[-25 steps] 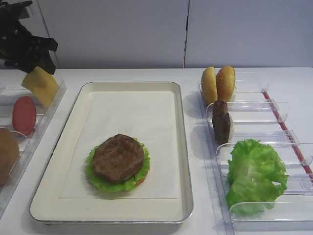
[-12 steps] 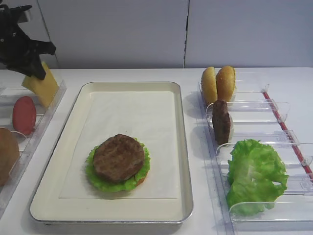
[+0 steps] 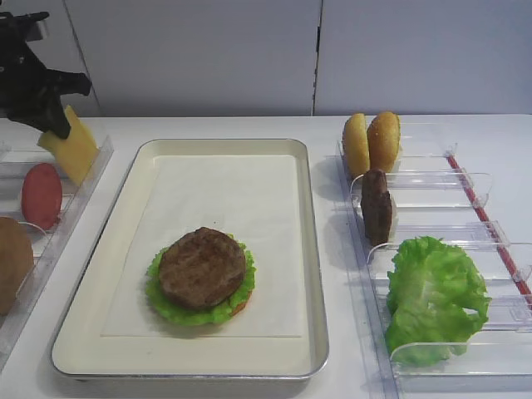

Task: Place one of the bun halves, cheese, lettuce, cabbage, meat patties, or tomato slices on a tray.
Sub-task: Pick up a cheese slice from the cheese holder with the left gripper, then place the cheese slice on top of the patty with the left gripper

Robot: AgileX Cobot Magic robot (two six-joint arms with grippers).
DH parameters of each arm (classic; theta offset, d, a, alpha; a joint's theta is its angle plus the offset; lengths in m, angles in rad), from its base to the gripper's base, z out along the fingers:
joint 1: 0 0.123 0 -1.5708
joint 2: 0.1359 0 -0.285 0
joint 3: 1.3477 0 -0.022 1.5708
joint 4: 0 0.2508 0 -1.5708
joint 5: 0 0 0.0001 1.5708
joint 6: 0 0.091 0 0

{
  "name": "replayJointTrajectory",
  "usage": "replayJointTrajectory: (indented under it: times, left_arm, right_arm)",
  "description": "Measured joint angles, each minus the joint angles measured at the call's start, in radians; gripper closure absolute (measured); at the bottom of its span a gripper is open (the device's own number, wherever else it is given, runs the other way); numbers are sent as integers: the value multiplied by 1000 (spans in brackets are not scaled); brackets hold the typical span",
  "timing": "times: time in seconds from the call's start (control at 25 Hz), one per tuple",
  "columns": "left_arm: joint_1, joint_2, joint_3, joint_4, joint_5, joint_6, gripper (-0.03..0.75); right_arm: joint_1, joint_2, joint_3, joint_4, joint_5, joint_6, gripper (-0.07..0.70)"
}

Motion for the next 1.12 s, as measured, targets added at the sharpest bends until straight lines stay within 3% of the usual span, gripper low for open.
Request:
replayJointTrajectory:
  times: [0.52, 1.12]
  left_arm:
    - [0, -158, -6, -28, 13, 6, 718]
    - [-20, -315, -7, -84, 144, 44, 718]
  right_arm:
    - [0, 0, 0, 0, 0, 0, 87]
    - [0, 0, 0, 0, 0, -2, 87]
